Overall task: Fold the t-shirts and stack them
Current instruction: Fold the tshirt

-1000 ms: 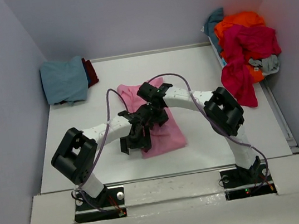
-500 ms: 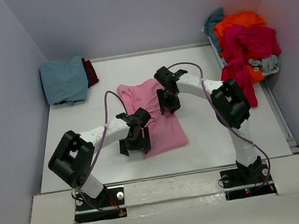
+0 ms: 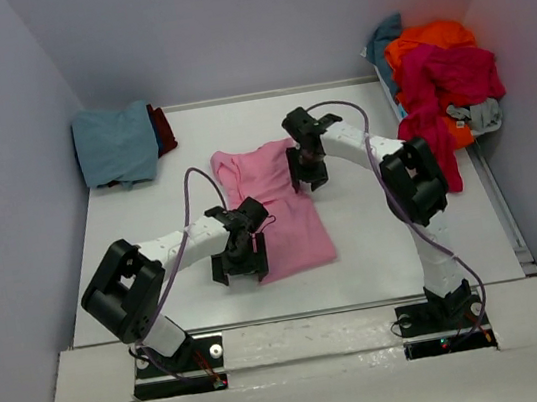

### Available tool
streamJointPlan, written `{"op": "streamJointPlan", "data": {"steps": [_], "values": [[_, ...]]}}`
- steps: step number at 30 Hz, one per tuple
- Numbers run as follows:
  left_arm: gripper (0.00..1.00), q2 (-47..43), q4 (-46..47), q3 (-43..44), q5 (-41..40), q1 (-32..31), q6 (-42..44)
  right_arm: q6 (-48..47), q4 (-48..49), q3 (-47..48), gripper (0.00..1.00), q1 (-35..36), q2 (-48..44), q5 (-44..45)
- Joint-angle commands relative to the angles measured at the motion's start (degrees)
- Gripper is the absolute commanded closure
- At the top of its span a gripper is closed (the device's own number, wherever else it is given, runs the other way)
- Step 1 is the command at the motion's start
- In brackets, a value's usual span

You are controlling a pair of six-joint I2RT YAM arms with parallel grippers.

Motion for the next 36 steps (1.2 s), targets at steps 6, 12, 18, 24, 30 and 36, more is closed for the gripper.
{"op": "streamJointPlan", "data": {"steps": [6, 12, 18, 24, 30, 36], "values": [[0.1, -3.4, -2.6, 4.5, -2.7, -0.5, -0.6, -1.8, -3.3, -1.2, 0.46, 0.5, -10.0, 0.3], [0.09, -3.9, -1.1, 8.0, -2.8, -0.5, -0.3, 0.4, -1.0, -17.6, 0.4, 0.5, -21.1, -8.0], [0.09, -4.1, 1.2, 5.9, -0.6, -0.5, -0.2, 1.6, 3.1, -35.5, 0.41, 0.5, -27.7, -15.6], [0.09, -4.9, 5.5, 0.9, 3.7, -0.5, 0.1, 2.9, 8.1, -43.6, 0.41, 0.5, -30.7, -20.6], [0.1, -4.4, 8.5, -2.0, 7.7, -1.6, 0.6, 3.7, 9.9, -45.7, 0.41, 0.5, -31.1, -22.8], [0.1, -4.5, 10.7, -2.9, 9.1, -1.6, 0.4, 3.9, 11.0, -45.7, 0.41, 0.5, -30.8, -24.0]]}}
